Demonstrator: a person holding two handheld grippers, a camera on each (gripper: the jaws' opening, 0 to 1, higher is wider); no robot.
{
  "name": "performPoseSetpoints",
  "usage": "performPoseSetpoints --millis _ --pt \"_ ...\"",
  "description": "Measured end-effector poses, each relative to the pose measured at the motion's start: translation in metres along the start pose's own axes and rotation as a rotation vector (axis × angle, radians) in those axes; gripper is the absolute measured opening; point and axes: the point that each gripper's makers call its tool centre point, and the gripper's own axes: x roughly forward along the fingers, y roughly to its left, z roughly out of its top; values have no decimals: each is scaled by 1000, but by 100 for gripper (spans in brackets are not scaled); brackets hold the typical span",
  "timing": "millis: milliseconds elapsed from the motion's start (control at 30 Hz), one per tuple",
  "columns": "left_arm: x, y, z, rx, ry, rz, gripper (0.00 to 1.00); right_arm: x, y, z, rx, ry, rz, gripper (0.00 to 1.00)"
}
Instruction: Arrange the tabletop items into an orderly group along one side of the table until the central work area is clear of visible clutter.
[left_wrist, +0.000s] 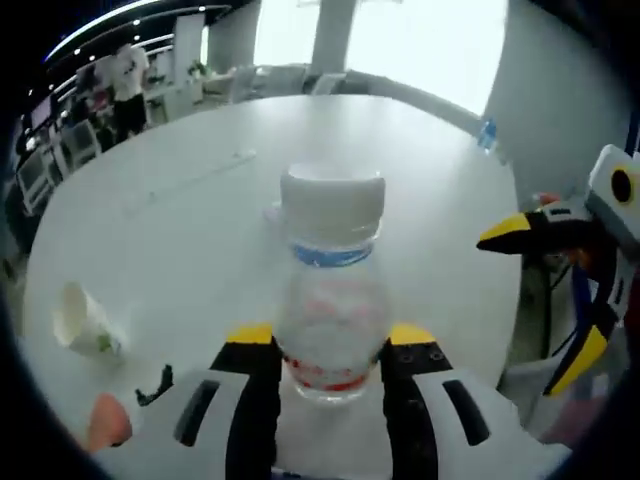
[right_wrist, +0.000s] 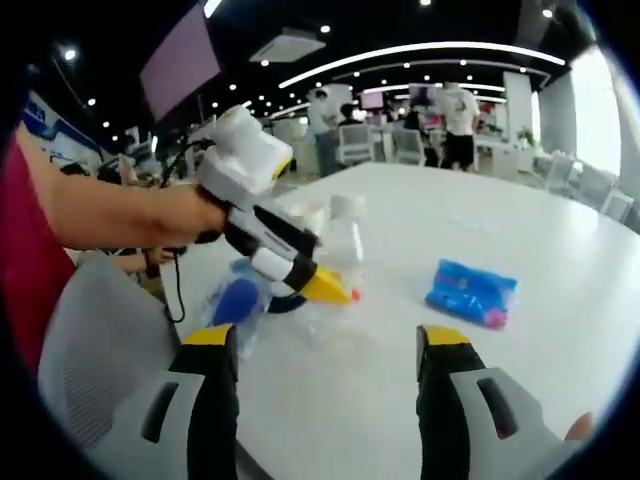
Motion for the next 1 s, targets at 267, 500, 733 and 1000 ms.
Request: performPoseSetpoints --millis 267,500,733,1000 --pt "-2 -1 0 23 -88 -10 35 3 -4 14 0 -37 -10 69" --pt "-2 -7 2 75 -214 -56 36 8 -7 26 -13 -69 -14 62" --pt "-2 -5 3 126 -248 -87 36 20 -5 49 -87 -111 2 52" --pt "-3 -5 4 166 -276 -121 36 47 -5 66 -140 -139 35 41"
